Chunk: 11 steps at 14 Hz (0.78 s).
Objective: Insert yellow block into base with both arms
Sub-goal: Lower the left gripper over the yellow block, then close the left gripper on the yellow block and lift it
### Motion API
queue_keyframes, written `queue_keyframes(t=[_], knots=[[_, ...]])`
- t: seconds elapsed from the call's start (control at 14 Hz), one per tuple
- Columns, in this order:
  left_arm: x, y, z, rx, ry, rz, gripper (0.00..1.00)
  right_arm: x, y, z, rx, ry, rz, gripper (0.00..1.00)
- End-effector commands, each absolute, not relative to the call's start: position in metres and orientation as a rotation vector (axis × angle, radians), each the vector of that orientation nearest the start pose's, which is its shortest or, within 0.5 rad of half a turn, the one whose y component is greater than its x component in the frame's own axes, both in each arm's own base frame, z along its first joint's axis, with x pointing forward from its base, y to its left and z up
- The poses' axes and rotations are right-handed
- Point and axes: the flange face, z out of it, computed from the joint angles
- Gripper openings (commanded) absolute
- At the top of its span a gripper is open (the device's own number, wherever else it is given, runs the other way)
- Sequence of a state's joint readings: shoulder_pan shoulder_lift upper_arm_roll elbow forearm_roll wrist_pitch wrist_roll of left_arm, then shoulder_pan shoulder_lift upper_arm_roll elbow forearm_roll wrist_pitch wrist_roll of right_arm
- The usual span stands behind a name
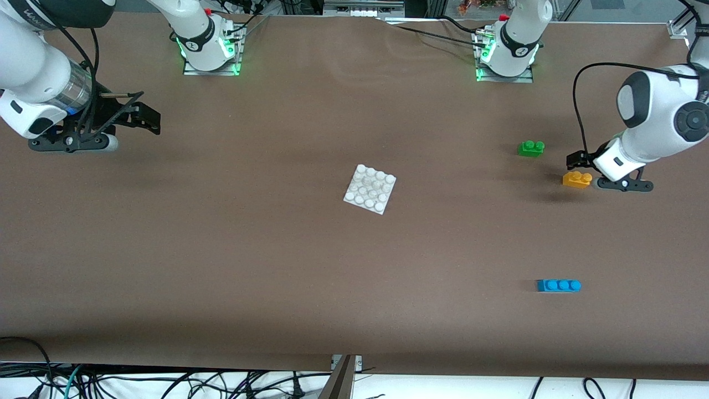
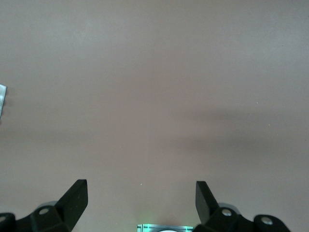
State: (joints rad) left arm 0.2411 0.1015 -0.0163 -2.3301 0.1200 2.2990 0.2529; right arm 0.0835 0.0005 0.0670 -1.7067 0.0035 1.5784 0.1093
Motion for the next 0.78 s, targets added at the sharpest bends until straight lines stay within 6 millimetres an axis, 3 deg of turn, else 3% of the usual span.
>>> queue_keyframes(t=[0.0,0.21,0.71], knots=[[0.472,0.137,0.266,-3.067,0.328,0.178,1.00,0.541,0.081,0.586,-3.156,-0.065,0.148,0.99],[0.474,0.138,0.248,-3.060,0.401,0.126,1.00,0.540,0.074,0.604,-3.174,-0.058,0.138,0.99],[0.465,0.165,0.216,-3.024,0.426,0.124,1.00,0.542,0.074,0.601,-3.185,-0.046,0.150,0.99]])
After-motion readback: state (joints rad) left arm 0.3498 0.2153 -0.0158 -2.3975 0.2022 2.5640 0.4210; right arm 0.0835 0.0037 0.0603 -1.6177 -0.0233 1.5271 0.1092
